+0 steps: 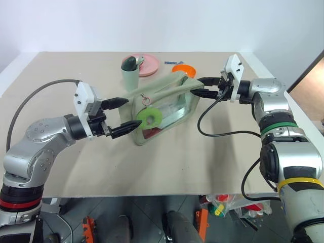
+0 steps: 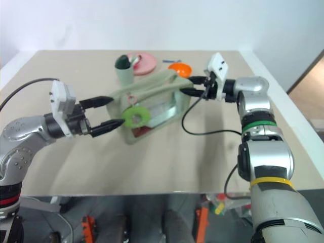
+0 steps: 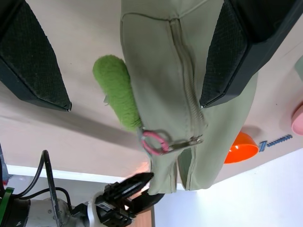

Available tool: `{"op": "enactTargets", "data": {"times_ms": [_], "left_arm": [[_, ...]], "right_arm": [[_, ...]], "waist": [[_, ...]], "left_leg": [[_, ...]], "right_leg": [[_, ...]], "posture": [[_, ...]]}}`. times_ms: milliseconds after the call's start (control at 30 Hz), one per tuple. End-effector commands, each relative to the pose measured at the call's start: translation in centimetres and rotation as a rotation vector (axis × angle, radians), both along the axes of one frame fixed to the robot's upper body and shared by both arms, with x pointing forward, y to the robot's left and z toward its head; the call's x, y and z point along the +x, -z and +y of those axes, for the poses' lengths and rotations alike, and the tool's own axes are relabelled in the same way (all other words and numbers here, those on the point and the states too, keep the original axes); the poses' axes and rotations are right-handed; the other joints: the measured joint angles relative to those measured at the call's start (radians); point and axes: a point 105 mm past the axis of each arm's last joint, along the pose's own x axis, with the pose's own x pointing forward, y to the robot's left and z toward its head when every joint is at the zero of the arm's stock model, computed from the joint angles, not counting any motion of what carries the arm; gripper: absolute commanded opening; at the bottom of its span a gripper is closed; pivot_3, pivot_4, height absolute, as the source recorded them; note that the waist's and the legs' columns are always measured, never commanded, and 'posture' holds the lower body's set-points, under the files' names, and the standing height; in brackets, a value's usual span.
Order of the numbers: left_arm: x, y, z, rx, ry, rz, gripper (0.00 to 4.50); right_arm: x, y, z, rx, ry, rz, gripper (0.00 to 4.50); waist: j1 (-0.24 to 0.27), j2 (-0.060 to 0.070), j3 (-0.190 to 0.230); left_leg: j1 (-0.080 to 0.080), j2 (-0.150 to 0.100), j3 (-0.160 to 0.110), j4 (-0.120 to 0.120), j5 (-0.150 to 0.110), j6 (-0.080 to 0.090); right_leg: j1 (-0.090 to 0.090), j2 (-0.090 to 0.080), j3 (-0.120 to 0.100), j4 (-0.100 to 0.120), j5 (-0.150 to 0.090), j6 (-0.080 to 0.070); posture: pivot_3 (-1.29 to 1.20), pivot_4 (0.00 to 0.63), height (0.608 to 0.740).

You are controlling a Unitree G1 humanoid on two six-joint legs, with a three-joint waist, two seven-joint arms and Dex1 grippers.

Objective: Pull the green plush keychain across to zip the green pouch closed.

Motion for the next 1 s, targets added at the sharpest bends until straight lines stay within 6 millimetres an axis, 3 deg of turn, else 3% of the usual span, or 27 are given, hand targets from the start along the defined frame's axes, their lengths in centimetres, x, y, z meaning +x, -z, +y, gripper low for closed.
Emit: {"op": "enactTargets", "data": {"times_ms": [33, 67, 267, 433, 733, 1000], "left_arm": [[-0.4, -1.0, 0.4, 0.006, -0.008, -0.047, 4.5], [-0.3, -1.0, 0.3, 0.006, -0.007, -0.047, 4.5], [-0.2, -1.0, 0.4, 0.008, -0.008, -0.045, 4.5], [-0.2, -0.7, 1.3, 0.012, -0.046, -0.038, 4.5], [-0.4, -0.5, 1.4, 0.003, -0.064, -0.034, 4.5], [-0.1, -0.3, 1.4, 0.005, -0.064, -0.032, 4.5]], "right_arm": [[-0.2, -1.9, 0.1, 0.039, -0.016, -0.055, 0.3], [-0.2, -1.9, 0.1, 0.043, -0.017, -0.057, 0.06], [-0.6, -2.5, 0.0, 0.046, -0.04, -0.094, 0.06], [-3.7, -4.1, 0.4, -0.002, -0.123, -0.228, 0.06], [-7.8, -3.0, 1.3, -0.094, 0.029, -0.217, 0.06], [-8.8, -2.3, 1.6, -0.097, 0.123, -0.142, 0.06]], "waist": [[-0.003, 0.0, 0.0], [-0.004, 0.0, 0.0], [-0.004, 0.0, 0.0], [-0.001, 0.0, 0.0], [0.003, 0.0, 0.0], [0.002, 0.0, 0.0]], "left_leg": [[0.0, 0.0, 0.0, 0.0, 0.0, 0.0], [0.0, 0.0, 0.0, 0.0, 0.0, 0.0], [0.0, -0.001, 0.0, 0.0, 0.0, 0.0], [-0.001, -0.001, -0.001, 0.0, 0.0, -0.001], [-0.001, -0.001, -0.002, 0.0, 0.001, -0.001], [0.0, -0.001, -0.001, 0.001, 0.005, 0.0]], "right_leg": [[0.0, 0.0, 0.0, 0.0, 0.0, 0.0], [0.0, 0.0, 0.0, 0.0, 0.0, 0.0], [0.0, 0.0, 0.0, 0.0, 0.0, 0.001], [0.0, -0.001, 0.0, 0.0, 0.0, 0.001], [0.0, 0.0, -0.001, 0.001, 0.0, 0.002], [0.0, 0.0, 0.0, 0.001, 0.003, 0.002]], "posture": [[0.0, 0.15, 0.74], [0.0, 0.15, 0.74], [0.0, 0.15, 0.74], [0.0, 0.15, 0.74], [0.0, 0.15, 0.74], [0.0, 0.15, 0.74]]}}
